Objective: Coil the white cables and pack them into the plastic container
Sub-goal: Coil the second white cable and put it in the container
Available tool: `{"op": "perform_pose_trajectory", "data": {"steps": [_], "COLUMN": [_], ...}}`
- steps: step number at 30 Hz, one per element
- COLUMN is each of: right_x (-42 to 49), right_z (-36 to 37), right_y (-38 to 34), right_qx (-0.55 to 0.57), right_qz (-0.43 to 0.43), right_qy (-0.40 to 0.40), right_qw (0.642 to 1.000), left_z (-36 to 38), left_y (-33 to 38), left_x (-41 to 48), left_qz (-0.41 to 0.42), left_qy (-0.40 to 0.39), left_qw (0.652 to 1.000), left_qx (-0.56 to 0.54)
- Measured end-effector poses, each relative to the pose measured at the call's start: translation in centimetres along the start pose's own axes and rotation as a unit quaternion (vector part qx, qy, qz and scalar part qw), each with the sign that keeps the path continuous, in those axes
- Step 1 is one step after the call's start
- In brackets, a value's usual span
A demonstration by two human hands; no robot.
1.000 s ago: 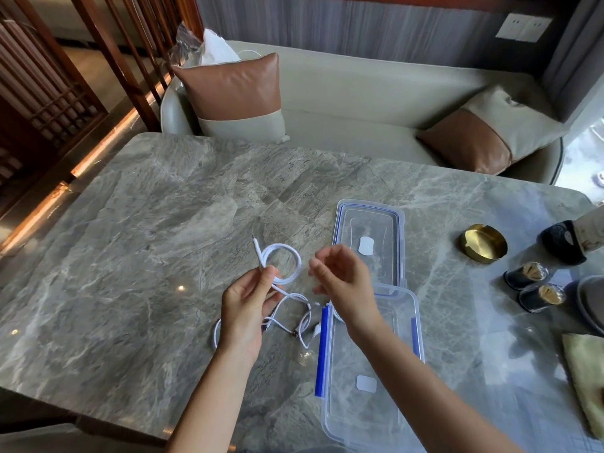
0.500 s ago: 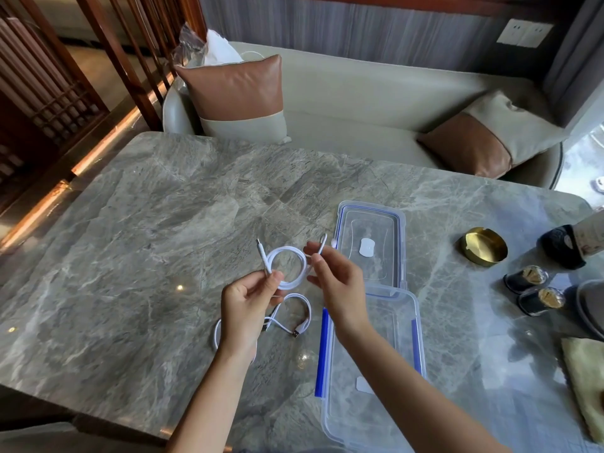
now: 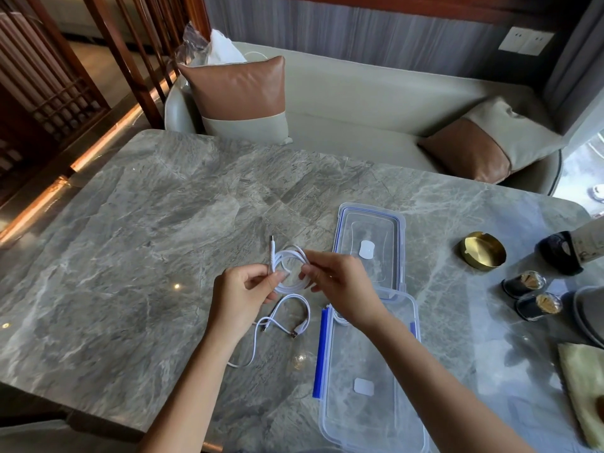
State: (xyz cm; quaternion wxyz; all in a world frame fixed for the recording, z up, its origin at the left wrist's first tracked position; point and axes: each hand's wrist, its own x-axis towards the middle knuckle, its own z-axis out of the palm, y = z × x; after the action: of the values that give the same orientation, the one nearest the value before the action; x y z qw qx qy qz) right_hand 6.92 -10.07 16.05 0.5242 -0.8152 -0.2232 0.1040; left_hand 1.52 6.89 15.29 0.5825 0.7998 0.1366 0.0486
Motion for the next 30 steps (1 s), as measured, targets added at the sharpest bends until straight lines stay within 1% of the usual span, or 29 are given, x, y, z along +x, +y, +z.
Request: {"op": "perform_pose_trajectory", "data": {"steps": [4, 8, 9, 11, 13, 14, 15, 18, 20, 22, 23, 27, 30], "right_x": [0.3, 0.3, 0.2, 0.3, 0.4, 0.4, 0.5, 0.7, 0.9, 0.9, 0.9, 0.8, 0.6], "right_z": [-0.5, -1.3, -1.5, -2.0, -2.5, -2.7, -2.9, -3.3, -3.5, -3.6, -3.7, -3.5, -2.9], "right_y": [0.0, -0.1, -0.1, -0.2, -0.3, -0.3, -0.4, -0.4, -0.4, -0.3, -0.3, -0.2, -0.1], "right_qx": [0.009, -0.002, -0.007, -0.017, -0.032, -0.039, -0.044, -0.046, -0.044, -0.044, -0.045, -0.054, -0.031], "right_qz": [0.019, 0.031, 0.033, 0.033, 0.030, 0.030, 0.029, 0.033, 0.035, 0.037, 0.037, 0.026, 0.029], "right_qy": [-0.009, -0.035, -0.049, -0.081, -0.110, -0.119, -0.123, -0.131, -0.140, -0.140, -0.136, -0.096, -0.045], "right_qw": [1.000, 0.999, 0.998, 0.996, 0.993, 0.992, 0.991, 0.990, 0.989, 0.988, 0.989, 0.994, 0.998], "left_z": [0.0, 0.0, -0.2, -0.7, -1.0, -1.0, -0.9, -0.7, -0.6, -0.3, -0.2, 0.7, 1.2], "left_y": [0.1, -0.1, -0.2, -0.1, -0.1, 0.1, 0.2, 0.2, 0.3, 0.5, 0.6, 0.9, 0.9], "left_x": [0.1, 0.0, 0.1, 0.3, 0.5, 0.6, 0.6, 0.8, 0.8, 0.7, 0.6, 0.4, 0.2], "left_qz": [0.006, 0.020, 0.031, 0.045, 0.032, 0.021, 0.014, 0.043, 0.055, 0.042, 0.034, 0.004, -0.037], "left_qy": [-0.014, 0.030, 0.025, -0.045, -0.129, -0.152, -0.156, -0.128, -0.148, -0.175, -0.171, -0.099, -0.086], "left_qw": [1.000, 0.997, 0.995, 0.992, 0.985, 0.983, 0.983, 0.986, 0.984, 0.983, 0.984, 0.995, 0.993], "left_qx": [0.018, 0.074, 0.094, 0.114, 0.106, 0.097, 0.092, 0.098, 0.084, 0.046, 0.029, -0.001, -0.069]}}
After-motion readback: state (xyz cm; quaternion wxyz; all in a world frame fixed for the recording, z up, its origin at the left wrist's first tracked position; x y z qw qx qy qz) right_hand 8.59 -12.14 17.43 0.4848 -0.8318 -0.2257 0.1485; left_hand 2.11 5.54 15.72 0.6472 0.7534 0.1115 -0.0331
